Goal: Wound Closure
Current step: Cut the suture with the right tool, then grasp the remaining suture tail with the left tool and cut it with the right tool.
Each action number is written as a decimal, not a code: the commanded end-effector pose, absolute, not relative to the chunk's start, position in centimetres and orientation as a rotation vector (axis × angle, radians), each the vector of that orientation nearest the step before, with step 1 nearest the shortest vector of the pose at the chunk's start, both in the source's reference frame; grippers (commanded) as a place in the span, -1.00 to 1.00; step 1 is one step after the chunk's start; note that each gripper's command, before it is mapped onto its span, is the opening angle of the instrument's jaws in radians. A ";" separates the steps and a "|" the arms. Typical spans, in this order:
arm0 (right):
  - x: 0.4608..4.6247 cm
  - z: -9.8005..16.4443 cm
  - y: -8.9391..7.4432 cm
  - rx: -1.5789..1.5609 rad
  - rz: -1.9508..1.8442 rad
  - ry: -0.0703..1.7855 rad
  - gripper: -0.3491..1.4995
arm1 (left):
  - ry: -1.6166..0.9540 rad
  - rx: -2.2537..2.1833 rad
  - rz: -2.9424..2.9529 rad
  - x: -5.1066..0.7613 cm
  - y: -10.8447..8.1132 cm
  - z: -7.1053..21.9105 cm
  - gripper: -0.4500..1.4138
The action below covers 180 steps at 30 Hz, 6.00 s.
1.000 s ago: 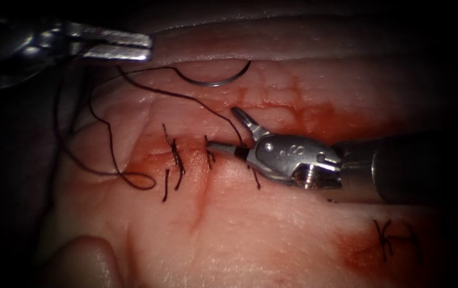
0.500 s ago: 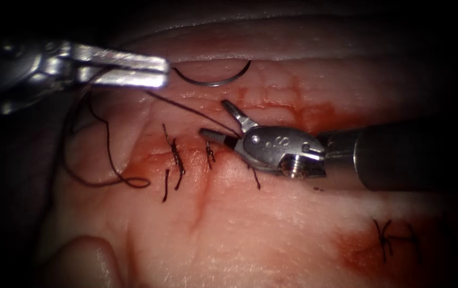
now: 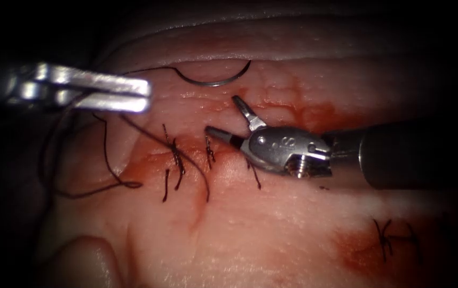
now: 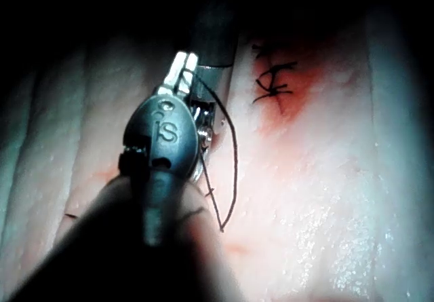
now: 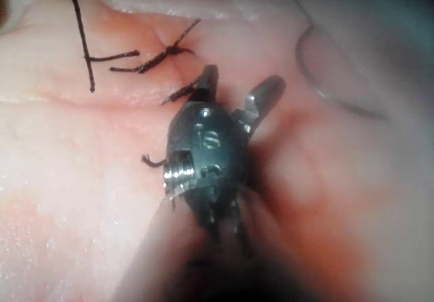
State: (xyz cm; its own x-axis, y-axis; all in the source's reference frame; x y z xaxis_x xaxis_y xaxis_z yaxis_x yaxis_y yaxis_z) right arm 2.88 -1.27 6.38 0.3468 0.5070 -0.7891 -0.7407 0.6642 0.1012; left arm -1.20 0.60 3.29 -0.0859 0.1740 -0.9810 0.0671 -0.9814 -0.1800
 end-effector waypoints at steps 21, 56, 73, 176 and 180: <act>1.50 6.0 -1.1 -0.382 0.793 0.908 0.66 | -0.846 -2.173 2.303 -2.29 -1.2 3.9 0.68; 1.67 6.0 -1.2 -0.406 0.761 0.882 0.86 | -0.455 -1.443 2.420 -2.25 -0.3 6.2 -0.21; 1.69 6.0 -1.2 -0.410 0.747 0.874 0.86 | -0.378 -1.310 2.616 -2.47 -0.4 6.7 -0.41; 2.61 6.0 -1.3 -0.471 0.269 1.096 0.65 | -0.317 -1.427 2.636 -1.69 -0.5 6.2 -1.00; 2.43 5.9 -1.3 -0.487 0.288 1.081 0.58 | -0.307 -1.393 2.633 -1.50 -0.6 6.3 -1.00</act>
State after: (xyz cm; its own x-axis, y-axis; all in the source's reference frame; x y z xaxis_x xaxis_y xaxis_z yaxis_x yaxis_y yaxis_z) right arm 2.36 -1.24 5.85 0.4462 -0.0117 -0.8949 -0.4574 0.8565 -0.2393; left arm -1.39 -0.57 6.26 -0.5621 0.2242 -0.7961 -0.0373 -0.9685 -0.2463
